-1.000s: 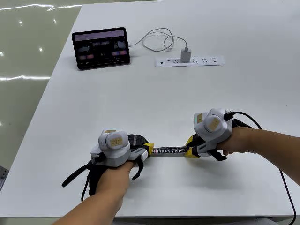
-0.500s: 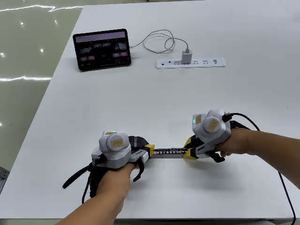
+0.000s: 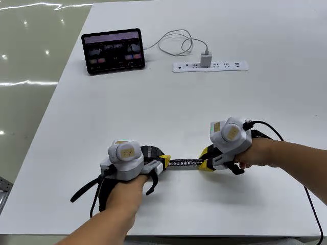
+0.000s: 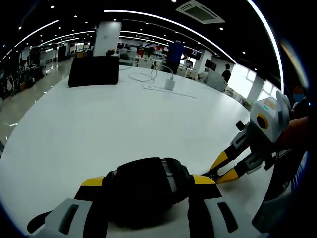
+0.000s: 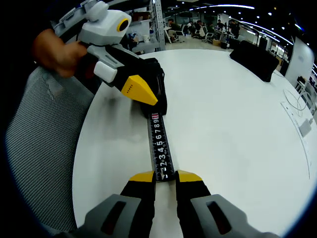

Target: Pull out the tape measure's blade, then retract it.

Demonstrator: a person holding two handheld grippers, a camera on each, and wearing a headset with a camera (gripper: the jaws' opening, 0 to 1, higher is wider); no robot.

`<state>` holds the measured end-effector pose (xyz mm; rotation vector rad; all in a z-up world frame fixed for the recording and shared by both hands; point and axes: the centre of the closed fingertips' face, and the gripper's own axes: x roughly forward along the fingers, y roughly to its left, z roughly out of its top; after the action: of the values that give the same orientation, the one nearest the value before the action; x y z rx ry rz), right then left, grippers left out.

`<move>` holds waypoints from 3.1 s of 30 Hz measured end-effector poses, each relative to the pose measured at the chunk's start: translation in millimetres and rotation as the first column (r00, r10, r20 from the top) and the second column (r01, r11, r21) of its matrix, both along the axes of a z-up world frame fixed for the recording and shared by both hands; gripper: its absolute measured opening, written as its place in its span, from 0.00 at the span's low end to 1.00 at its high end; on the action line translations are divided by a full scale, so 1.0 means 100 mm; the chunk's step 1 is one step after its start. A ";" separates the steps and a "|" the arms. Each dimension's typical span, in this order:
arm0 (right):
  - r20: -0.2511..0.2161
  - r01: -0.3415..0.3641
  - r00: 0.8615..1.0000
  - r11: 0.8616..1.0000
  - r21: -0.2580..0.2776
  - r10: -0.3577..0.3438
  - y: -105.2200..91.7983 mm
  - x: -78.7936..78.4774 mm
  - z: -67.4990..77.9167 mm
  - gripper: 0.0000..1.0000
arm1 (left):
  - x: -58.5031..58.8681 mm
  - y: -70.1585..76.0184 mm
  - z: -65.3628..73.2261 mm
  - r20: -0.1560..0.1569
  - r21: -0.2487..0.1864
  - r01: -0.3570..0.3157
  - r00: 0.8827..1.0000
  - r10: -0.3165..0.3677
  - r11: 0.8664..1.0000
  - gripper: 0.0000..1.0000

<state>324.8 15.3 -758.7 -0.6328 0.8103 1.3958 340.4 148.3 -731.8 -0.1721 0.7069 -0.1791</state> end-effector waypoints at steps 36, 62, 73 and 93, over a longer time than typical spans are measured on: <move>-0.008 -0.004 1.000 1.000 0.027 0.004 0.30 -0.03 0.00 0.11 | 0.00 0.01 0.01 -0.004 -0.014 0.009 1.000 -0.009 1.000 0.60; -0.025 0.027 0.999 0.998 0.056 -0.026 0.48 -0.03 0.00 0.10 | 0.00 0.00 0.01 -0.006 -0.029 0.005 1.000 -0.005 1.000 0.60; -0.022 0.041 0.999 0.998 0.057 -0.040 0.52 -0.03 -0.01 0.11 | 0.01 0.00 0.01 -0.005 -0.027 0.012 1.000 -0.012 1.000 0.61; -0.003 0.045 0.999 0.996 0.075 -0.045 0.52 -0.05 -0.01 0.12 | 0.00 -0.01 0.04 0.058 0.091 0.044 0.997 -0.050 0.995 0.63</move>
<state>320.2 67.3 -759.7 -0.5528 0.7651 1.3787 340.7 147.0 -727.9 -0.0642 0.6578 -0.1966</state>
